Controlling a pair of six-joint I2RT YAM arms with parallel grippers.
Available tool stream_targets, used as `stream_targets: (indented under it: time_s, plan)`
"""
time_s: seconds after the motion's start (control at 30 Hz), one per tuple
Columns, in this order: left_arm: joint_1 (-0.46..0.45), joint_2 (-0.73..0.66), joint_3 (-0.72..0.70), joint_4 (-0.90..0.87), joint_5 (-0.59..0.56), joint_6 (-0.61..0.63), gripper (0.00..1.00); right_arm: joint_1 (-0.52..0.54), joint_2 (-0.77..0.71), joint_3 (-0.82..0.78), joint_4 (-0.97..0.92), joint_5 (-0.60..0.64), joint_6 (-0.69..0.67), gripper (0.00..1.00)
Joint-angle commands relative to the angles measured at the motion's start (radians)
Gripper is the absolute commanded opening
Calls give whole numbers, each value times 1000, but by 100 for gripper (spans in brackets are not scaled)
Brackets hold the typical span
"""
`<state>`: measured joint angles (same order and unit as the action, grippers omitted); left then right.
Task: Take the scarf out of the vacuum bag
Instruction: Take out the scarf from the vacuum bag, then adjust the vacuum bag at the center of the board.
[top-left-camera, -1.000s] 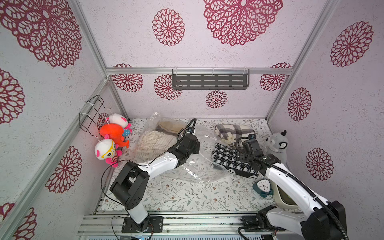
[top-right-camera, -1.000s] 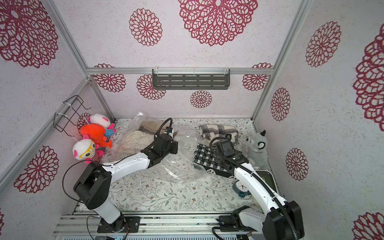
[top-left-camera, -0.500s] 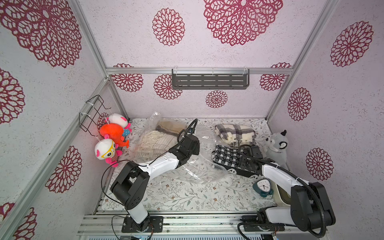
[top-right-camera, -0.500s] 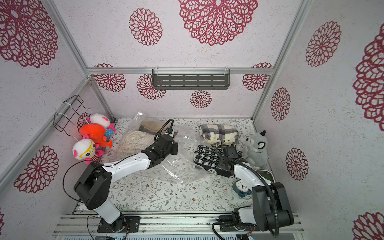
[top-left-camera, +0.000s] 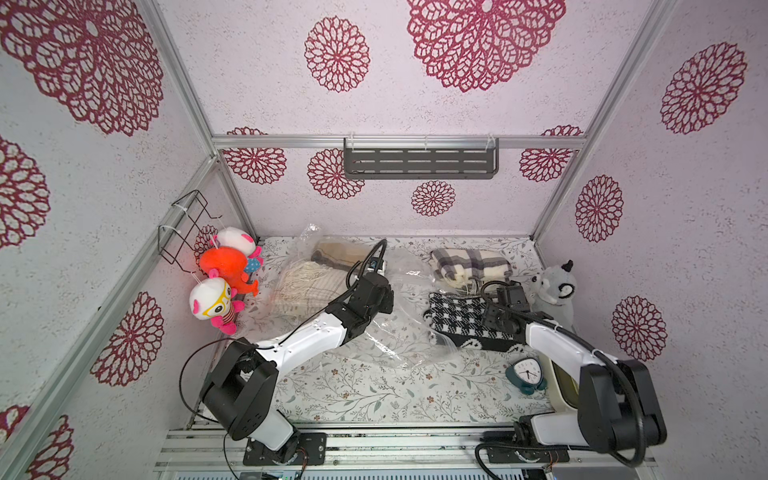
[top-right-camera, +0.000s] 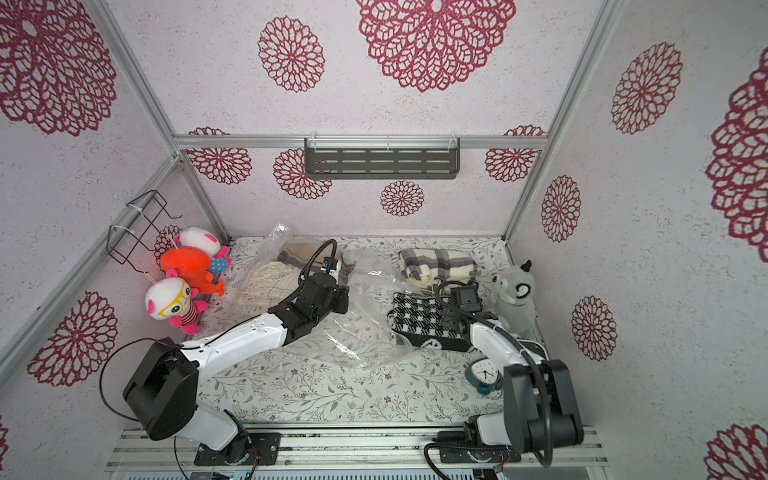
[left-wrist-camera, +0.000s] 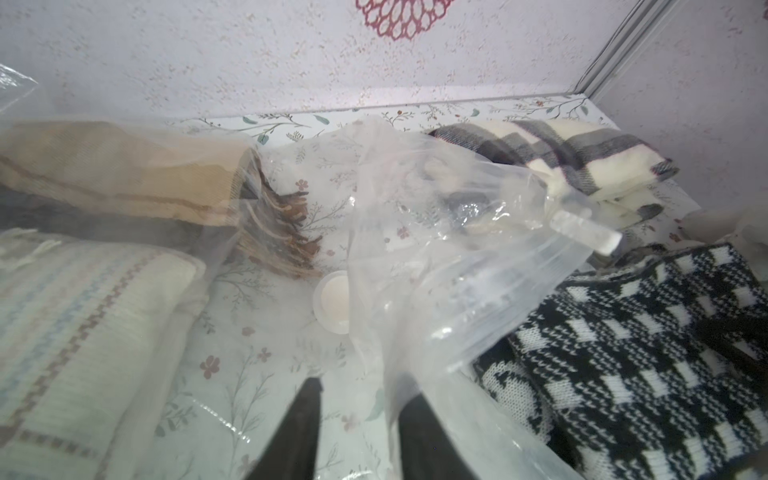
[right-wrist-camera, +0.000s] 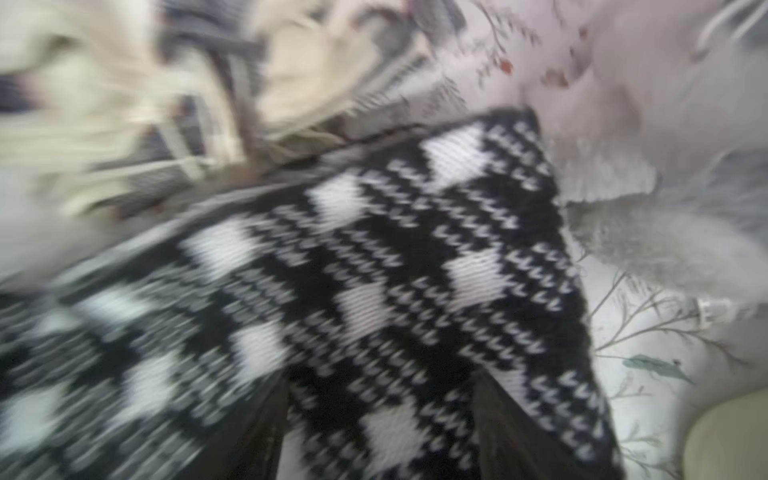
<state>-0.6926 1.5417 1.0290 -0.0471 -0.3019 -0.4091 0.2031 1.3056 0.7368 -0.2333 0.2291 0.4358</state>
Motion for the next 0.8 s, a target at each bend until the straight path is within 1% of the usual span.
stream_targets:
  time_s: [0.0,0.03,0.13,0.17,0.23,0.27,0.33,0.37,0.4,0.47,0.5,0.53,0.63,0.7,0.77]
  plan:
    - [-51,-50,43,-43,-9,10,62,18,-119,-10,20,-46,-16,75]
    - [-89,-68,40,-58,-27,29,67,18,-139,-29,45,-93,-9,75]
    - [-246,-133,-30,-26,-106,102,79,18,-147,-50,48,-122,-2,75]
    - [-284,-144,-58,-6,-109,116,80,13,-147,-60,49,-118,-3,75]
    - [-349,-135,-78,-11,-125,92,80,-19,-146,-87,69,-149,7,75]
    - [-375,-119,-69,-35,-140,67,81,-30,-149,-103,83,-166,13,75]
    - [-425,-67,-51,-48,-170,6,86,-40,-161,-144,125,-198,20,75]
    - [-447,-35,-39,-38,-154,-2,87,-41,-169,-160,135,-207,21,75]
    - [-479,11,-7,-44,-171,0,89,-41,-181,-176,143,-213,22,75]
    - [-547,109,86,-131,-312,-10,93,-45,-214,-203,150,-212,21,75]
    - [-570,155,136,-182,-359,-36,95,-52,-232,-214,153,-211,20,75]
    - [-584,198,182,-233,-374,-64,97,-59,-246,-223,156,-212,20,75]
    - [-607,282,251,-250,-372,-72,98,-67,-249,-240,174,-229,21,75]
    - [-609,308,278,-255,-341,-57,98,-67,-241,-242,184,-248,21,75]
    - [-608,333,301,-262,-333,-65,97,-67,-245,-243,184,-258,21,75]
